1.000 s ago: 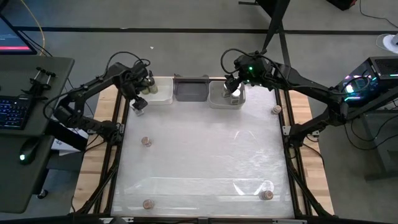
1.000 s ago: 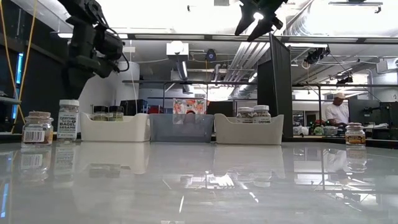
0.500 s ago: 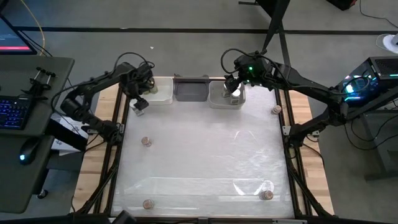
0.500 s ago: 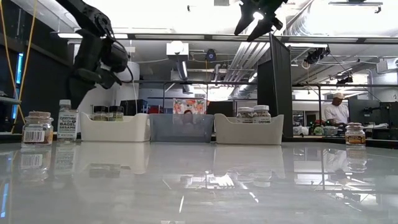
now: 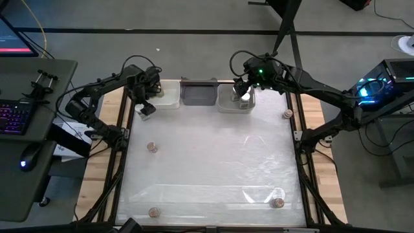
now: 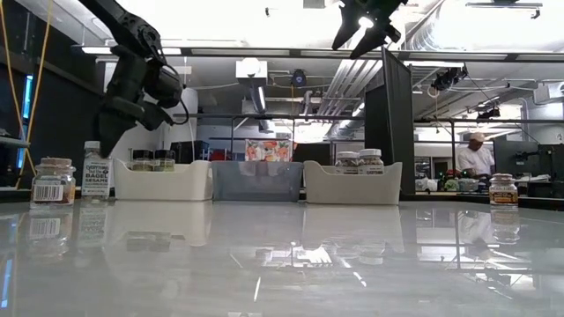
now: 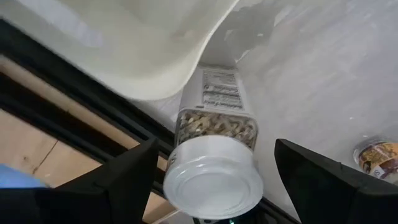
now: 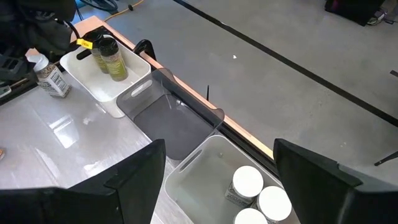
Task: Sort spices by type
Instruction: Put the white seasoning bottle into the gray bin
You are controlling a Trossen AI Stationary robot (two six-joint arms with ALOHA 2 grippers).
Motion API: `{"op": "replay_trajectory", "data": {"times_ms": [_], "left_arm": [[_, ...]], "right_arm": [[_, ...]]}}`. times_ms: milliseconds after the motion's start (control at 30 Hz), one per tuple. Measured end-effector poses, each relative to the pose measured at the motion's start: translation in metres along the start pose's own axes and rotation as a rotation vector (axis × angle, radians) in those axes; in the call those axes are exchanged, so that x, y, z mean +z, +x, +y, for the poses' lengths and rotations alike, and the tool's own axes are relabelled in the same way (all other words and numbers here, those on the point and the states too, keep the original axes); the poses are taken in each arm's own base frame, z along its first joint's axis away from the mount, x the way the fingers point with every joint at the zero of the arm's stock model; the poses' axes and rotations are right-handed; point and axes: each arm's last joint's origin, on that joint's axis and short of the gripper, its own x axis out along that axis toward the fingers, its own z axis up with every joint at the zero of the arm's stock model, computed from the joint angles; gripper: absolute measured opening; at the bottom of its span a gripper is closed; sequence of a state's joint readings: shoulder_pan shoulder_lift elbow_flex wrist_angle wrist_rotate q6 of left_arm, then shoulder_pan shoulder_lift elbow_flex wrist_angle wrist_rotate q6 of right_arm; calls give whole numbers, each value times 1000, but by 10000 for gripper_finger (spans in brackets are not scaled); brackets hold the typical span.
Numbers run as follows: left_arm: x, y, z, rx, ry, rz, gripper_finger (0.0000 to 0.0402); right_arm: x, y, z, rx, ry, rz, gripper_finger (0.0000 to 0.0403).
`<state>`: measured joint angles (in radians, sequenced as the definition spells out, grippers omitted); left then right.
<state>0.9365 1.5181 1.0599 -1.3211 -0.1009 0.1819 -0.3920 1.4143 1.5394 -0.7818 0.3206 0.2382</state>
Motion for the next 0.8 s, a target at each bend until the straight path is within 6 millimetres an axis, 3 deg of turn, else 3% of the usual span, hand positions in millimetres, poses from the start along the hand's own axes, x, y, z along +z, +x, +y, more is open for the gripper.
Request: {"op": "replay_trajectory", "data": {"times_ms": [800], "left_arm": [[-3, 0, 0, 8, -11, 30, 310]], "right_arm": [[0, 0, 0, 0, 0, 0, 293]]}}
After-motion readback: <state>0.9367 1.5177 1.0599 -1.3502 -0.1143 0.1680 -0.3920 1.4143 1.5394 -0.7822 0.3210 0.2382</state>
